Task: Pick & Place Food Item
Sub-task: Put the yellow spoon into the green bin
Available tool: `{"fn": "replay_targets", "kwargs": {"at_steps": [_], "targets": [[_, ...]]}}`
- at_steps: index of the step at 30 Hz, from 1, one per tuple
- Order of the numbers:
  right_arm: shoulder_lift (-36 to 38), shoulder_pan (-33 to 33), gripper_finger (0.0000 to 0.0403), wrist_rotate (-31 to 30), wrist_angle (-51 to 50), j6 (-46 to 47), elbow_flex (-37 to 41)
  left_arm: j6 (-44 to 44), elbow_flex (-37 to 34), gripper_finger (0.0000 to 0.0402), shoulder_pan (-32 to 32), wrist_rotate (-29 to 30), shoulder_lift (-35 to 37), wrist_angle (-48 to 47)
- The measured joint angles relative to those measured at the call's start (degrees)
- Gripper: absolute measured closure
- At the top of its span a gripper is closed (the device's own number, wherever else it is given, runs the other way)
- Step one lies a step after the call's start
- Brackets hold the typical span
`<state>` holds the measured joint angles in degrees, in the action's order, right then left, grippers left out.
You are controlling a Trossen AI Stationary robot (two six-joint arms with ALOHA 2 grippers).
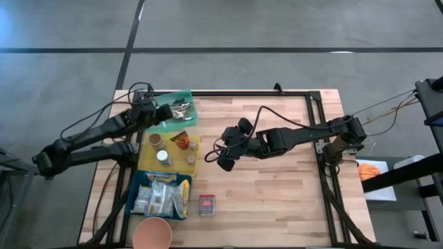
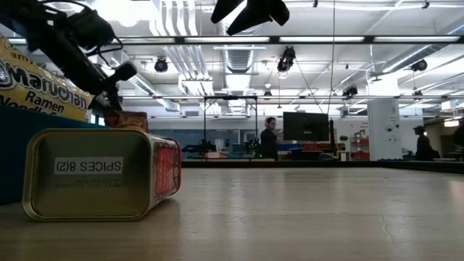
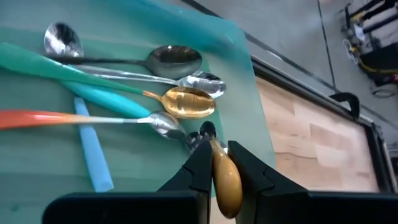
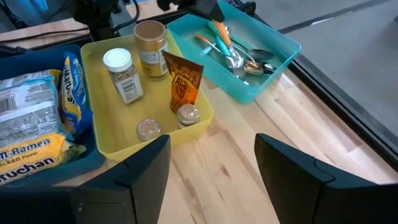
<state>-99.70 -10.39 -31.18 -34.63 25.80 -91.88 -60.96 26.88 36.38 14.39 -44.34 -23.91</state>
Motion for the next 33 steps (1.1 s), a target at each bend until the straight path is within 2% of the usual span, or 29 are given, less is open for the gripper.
{"fn": "replay_targets", "kwargs": {"at_steps": [7,16,23,33], "targets": [[0.00,0.00,0.0170,0.15,-0.42,-0.19,0.00,-4.21,-2.80,0.0373,0.00,0.00,0.11,2.51],[0.00,0.00,0.0170,0.15,-0.62,-0.24,0.00,-5.90,-2.73,0.0373,0.00,-0.24,0.11,0.40],[0.00,0.00,0.0170,0.15,-0.61,-0.24,0.00,-7.90,-2.82,0.0333,0.15,-0.80,0.04,-3.44],[0.00,-0.26,0.0170,0.24,-0.59,0.18,0.00,-8.12,-2.87,0.0326,0.50,-1.08,-0.02,-3.95]]}}
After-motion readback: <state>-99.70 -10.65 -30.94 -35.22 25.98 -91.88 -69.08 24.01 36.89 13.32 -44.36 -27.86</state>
